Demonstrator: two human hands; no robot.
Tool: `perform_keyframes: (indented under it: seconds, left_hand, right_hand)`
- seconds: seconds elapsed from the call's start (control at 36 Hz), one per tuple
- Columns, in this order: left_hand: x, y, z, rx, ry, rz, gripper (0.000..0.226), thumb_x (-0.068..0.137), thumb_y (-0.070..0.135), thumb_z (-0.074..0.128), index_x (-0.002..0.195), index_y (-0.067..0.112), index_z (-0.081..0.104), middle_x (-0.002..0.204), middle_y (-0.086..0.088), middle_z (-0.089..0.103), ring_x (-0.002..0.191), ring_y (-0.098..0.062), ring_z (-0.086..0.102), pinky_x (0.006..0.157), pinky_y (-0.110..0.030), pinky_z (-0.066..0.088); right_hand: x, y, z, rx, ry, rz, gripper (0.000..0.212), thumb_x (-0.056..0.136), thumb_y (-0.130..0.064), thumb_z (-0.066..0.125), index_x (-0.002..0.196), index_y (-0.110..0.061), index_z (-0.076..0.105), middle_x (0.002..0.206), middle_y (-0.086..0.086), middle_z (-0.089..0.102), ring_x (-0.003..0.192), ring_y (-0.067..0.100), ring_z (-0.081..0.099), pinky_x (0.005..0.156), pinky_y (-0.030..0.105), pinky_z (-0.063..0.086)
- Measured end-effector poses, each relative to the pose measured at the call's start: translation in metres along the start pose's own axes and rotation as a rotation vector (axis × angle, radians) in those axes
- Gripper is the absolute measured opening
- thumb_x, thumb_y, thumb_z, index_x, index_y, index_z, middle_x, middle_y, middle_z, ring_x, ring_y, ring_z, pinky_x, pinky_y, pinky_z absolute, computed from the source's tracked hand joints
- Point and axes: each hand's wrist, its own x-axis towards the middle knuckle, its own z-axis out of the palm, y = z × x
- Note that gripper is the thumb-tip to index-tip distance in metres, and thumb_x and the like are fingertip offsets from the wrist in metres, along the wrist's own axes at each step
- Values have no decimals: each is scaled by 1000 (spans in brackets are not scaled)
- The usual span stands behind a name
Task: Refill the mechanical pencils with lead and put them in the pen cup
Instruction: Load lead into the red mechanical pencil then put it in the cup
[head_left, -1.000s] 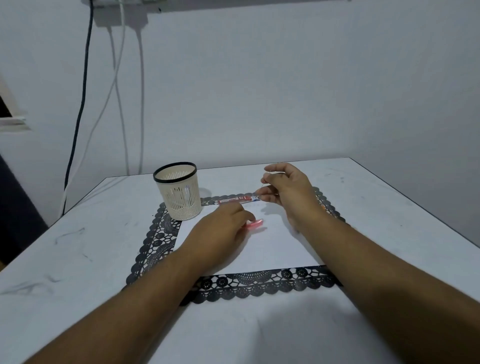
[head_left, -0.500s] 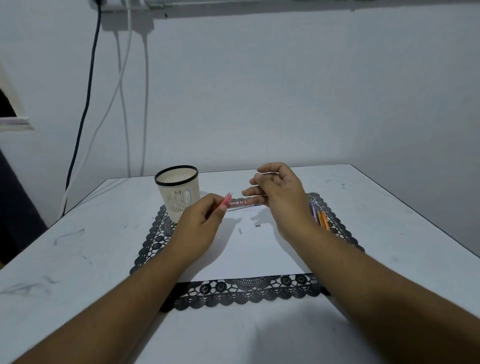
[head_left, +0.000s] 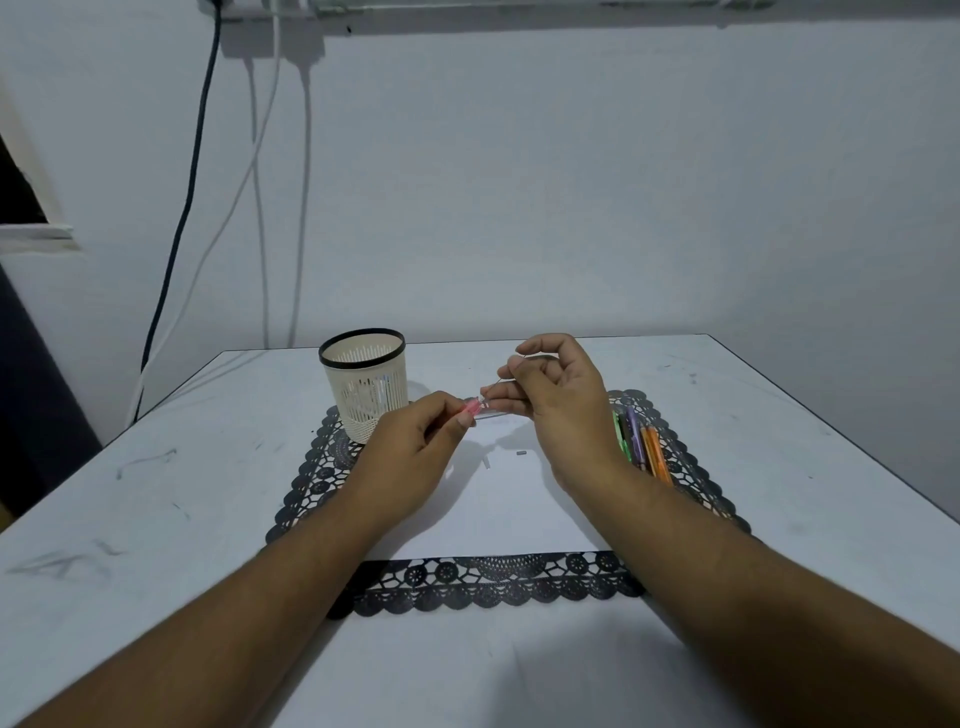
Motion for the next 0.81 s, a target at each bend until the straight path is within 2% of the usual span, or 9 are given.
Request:
perform_keyframes:
  seconds: [0.22,0.39,0.5,0.81]
  left_hand:
    - [0,-1,-1,-8,3,9,18,103,35,59,92,26,70,59,12,53,53,-4,44,51,-21,32]
    - [0,-1,-1,-7,7,-1,17,103,33,59,93,25,71,56,15,52,52,-4,44,50,-20,31]
    - [0,-2,-1,-9,5,5,18,102,35,59,92,26,70,58,10,52,53,-4,43,51,-22,32]
    - [0,0,-1,-23,7,13,18,102,36,59,92,26,70,59,12,53,53,-4,44,51,-20,32]
  right_hand:
    - [-2,-2,0,-18,-1,-12,9,100,2,58,104,-6,59,89,18,69,74,34,74,73,47,64]
    - [-4,-4,1,-17,-3,-14,10,100,4,57,106,-4,59,90,22,67,70,29,73,65,35,62]
    - [-5,-4,2,-24,7,-22,9,99,3,59,105,-5,59,95,30,66,71,31,73,66,33,61]
    - [-6,-1,2,-30,-7,-6,7,99,0,62,104,-5,61,88,18,69,74,31,74,72,35,63]
